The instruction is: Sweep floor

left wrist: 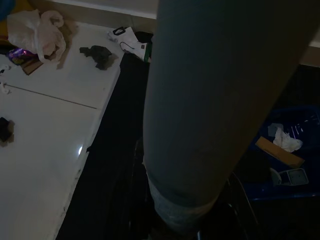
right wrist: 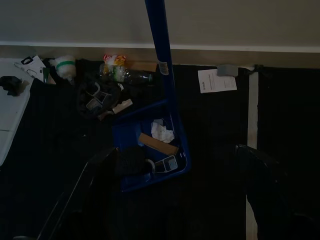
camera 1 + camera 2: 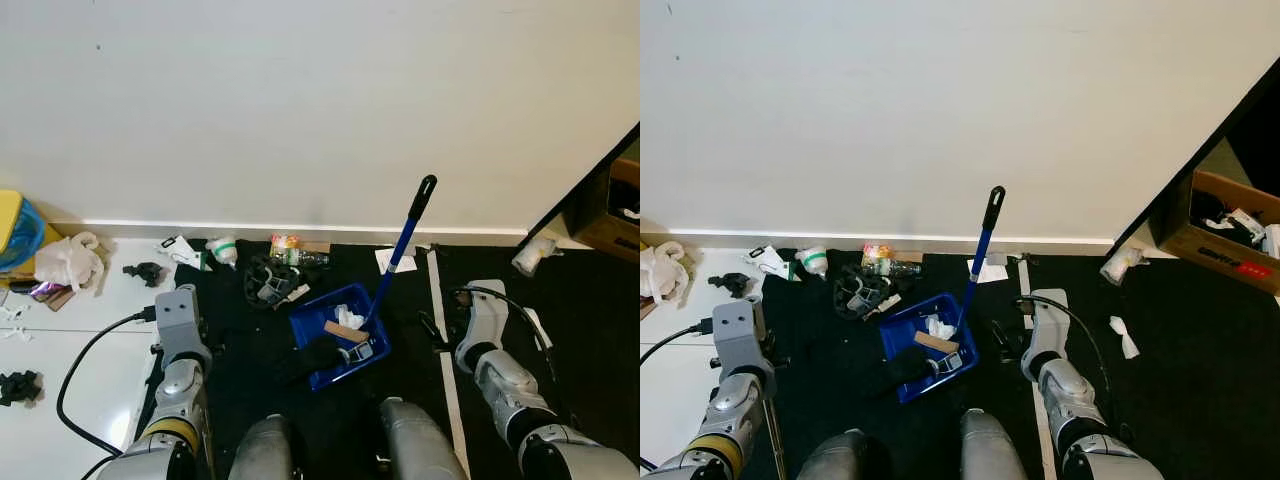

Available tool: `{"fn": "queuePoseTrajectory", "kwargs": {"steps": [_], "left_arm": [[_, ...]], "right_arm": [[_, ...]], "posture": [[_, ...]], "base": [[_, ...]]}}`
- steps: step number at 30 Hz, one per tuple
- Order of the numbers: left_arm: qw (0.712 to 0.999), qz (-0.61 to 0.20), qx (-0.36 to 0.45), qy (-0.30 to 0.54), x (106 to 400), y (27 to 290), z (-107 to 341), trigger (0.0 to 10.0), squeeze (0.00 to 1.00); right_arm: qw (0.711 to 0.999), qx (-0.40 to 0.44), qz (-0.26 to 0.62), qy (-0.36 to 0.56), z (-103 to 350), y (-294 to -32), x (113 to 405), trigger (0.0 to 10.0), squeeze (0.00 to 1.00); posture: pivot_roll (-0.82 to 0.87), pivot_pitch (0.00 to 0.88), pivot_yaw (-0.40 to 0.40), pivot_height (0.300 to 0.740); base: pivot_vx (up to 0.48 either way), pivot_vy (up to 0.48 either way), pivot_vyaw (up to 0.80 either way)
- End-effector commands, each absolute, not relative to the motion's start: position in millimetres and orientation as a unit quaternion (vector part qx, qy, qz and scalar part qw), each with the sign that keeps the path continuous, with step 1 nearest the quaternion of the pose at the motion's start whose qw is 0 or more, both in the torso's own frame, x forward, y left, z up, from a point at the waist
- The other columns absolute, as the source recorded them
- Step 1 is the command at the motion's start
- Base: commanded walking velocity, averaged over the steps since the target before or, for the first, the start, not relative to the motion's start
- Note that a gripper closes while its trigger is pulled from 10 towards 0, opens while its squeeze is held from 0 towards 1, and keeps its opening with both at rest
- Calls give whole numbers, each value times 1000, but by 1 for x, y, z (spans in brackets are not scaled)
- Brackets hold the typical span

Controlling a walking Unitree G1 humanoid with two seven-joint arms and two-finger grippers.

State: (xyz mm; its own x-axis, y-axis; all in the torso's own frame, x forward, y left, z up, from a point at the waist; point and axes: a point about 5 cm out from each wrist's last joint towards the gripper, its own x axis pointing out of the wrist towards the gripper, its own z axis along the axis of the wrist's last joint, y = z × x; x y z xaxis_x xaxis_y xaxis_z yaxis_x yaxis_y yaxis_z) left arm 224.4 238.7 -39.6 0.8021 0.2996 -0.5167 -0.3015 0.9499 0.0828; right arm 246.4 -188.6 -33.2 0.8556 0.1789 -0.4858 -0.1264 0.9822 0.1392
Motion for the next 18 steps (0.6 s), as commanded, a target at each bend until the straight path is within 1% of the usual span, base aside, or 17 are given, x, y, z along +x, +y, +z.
{"fn": "queuePoseTrajectory", "kwargs": {"steps": [1, 18], "left_arm": [[941, 158, -33, 298, 215, 229, -50, 10000, 0], [941, 159, -33, 296, 215, 230, -50, 10000, 0]], "right_arm": [[959, 54, 72, 268, -36, -192, 244, 10000, 0], [960, 58, 70, 264, -35, -191, 245, 10000, 0]], "posture": [[10, 74, -45, 740], [9, 89, -42, 740]], "base": [[0, 0, 0], [0, 0, 0]]}}
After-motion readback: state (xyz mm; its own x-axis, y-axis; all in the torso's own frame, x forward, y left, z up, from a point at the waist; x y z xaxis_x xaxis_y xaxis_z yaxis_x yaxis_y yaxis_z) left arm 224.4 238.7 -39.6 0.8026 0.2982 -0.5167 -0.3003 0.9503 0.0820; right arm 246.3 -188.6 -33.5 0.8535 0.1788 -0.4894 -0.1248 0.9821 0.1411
